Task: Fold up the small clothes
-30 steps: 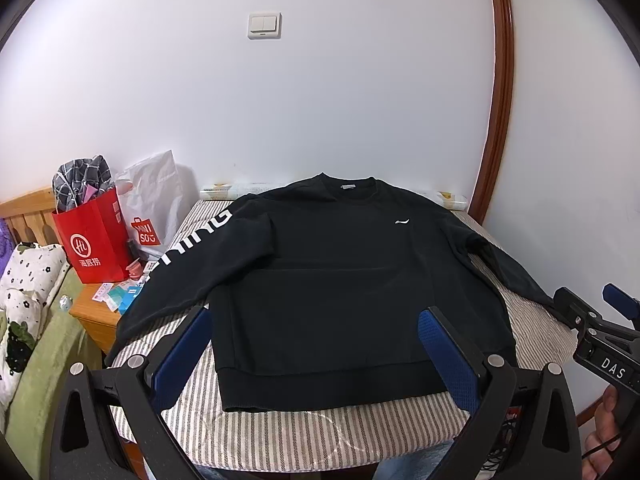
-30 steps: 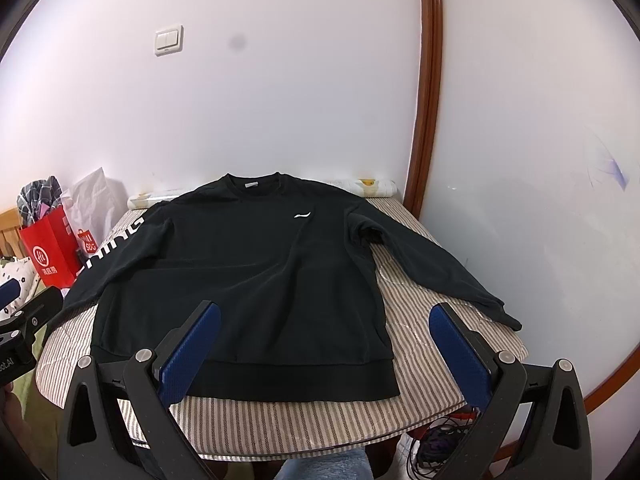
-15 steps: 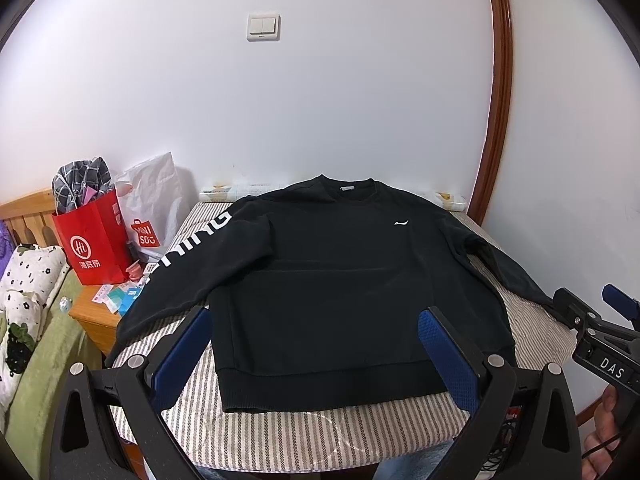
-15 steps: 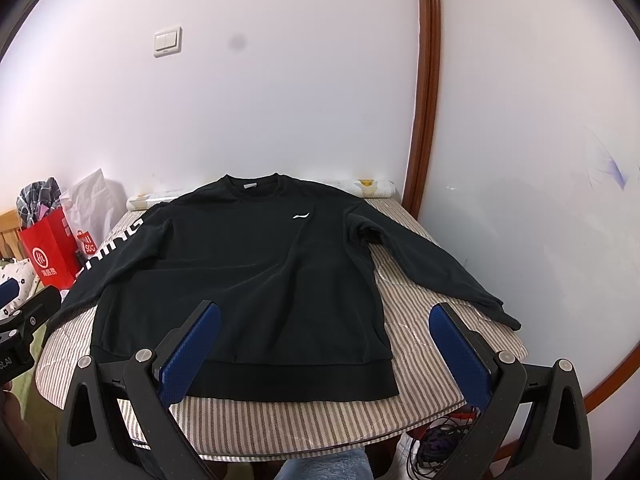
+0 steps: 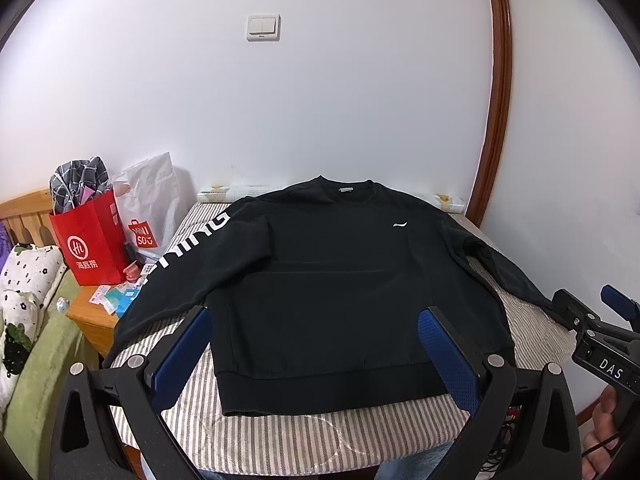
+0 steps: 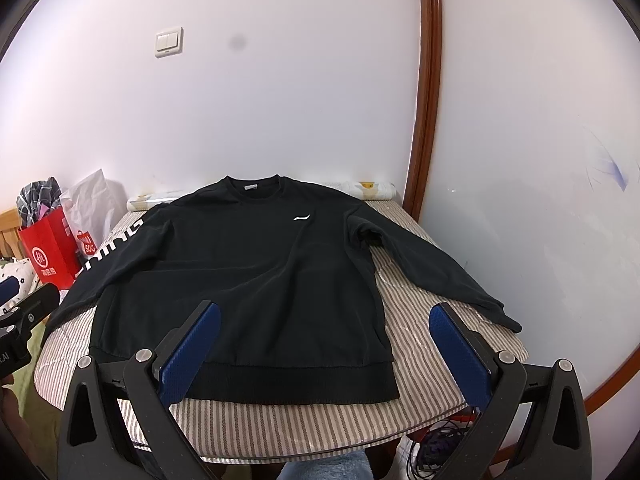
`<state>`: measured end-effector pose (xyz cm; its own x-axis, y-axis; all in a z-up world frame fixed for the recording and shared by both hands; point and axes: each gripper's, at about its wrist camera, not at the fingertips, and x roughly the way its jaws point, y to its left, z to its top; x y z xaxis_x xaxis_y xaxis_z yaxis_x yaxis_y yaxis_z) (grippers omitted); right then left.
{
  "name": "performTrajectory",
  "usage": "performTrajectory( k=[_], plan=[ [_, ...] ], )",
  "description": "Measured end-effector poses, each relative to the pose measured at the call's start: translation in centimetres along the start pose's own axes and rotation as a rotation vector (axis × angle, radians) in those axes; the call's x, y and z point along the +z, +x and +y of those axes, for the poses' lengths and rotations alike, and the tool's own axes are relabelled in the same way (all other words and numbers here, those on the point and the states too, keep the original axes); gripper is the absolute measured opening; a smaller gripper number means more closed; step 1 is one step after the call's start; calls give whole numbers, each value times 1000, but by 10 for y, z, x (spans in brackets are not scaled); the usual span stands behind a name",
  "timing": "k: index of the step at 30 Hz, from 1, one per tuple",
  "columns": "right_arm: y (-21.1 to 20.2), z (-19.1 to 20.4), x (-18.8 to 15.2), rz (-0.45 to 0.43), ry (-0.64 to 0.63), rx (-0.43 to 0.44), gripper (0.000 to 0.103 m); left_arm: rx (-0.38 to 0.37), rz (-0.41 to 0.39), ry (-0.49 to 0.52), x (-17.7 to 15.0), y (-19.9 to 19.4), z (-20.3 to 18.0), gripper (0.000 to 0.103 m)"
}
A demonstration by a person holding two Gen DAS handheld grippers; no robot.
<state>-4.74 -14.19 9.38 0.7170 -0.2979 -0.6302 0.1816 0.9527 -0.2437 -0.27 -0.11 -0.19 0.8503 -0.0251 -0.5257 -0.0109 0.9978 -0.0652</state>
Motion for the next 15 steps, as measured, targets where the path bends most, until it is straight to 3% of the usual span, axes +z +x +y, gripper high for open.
performTrajectory(
  k=[8, 12, 15],
  plan=[
    [11, 7, 6, -17, 0, 36, 102, -64, -5, -13, 5, 17, 9, 103],
    [26, 10, 6, -28, -20, 17, 102, -140, 44, -99, 1, 48, 34, 103],
    [46, 12, 4, -13, -38, 18, 102, -139, 82, -162, -8, 75, 55, 103]
  ],
)
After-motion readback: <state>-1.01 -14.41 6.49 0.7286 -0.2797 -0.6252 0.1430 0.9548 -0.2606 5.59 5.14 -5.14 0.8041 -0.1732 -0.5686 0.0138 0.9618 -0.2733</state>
